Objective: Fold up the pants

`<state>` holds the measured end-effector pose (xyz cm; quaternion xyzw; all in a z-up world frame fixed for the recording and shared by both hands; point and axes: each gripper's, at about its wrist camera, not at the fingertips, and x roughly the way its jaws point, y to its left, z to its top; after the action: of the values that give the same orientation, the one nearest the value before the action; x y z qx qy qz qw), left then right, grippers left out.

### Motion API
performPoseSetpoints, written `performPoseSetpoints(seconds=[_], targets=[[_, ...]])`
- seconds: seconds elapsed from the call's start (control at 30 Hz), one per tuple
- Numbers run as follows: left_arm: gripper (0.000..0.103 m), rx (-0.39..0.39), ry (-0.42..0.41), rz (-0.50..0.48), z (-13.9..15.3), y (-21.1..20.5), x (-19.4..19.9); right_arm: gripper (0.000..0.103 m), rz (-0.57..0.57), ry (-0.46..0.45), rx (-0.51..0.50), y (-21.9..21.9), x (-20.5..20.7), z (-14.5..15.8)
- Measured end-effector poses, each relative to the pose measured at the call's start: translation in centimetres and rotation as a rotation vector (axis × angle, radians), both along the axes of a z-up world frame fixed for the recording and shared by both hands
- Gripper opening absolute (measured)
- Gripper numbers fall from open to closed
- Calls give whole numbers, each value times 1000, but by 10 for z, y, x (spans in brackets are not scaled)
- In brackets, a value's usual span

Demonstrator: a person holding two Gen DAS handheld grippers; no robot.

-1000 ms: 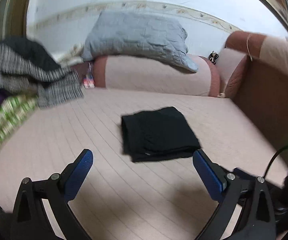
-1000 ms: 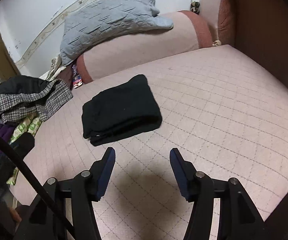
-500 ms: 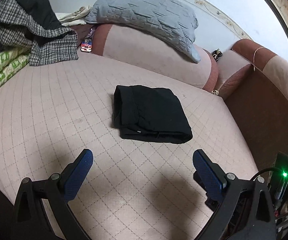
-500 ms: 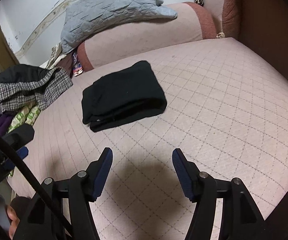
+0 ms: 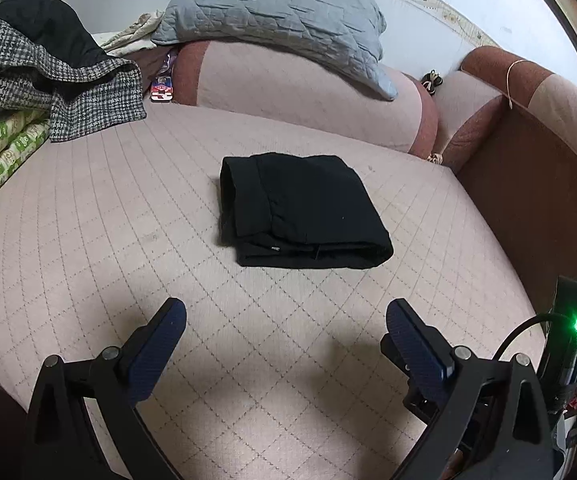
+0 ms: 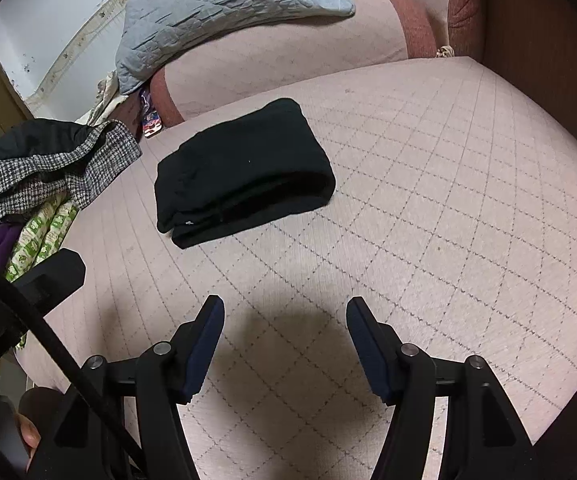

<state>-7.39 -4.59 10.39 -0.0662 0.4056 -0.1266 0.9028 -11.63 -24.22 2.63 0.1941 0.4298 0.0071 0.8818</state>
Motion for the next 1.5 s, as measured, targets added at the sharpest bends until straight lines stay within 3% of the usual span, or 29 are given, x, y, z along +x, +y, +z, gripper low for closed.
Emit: performPoseSetpoints(seconds=[0.43,0.73,0.93,1.2,1.3,1.37,1.43,1.47,1.5], targets=[[100,36,40,4,-14,-2,4,69,4,38,17,-1,5,-13],[100,-74,144,30,-37,25,53,70,-6,36,13,-19,23,-14],[100,-129,214,-10,-57,23,124,70,34,9,58,-47,82,-9],[100,-264,335,-18,-95,18,194,70,89,68,260,-66,189,-37],[100,-259,328,-42,-96,10,205,70,157,117,366,-63,227,-56],[99,-230,332,-52,-96,1,211,60,168,129,444,-63,239,-66],[76,-178,332,-74,-92,-10,211,39,160,140,488,-63,242,-67],[64,-179,340,-91,-91,-12,214,34,160,131,489,-63,240,-63],[64,-184,338,-94,-88,-16,212,29,165,117,490,-63,236,-58]])
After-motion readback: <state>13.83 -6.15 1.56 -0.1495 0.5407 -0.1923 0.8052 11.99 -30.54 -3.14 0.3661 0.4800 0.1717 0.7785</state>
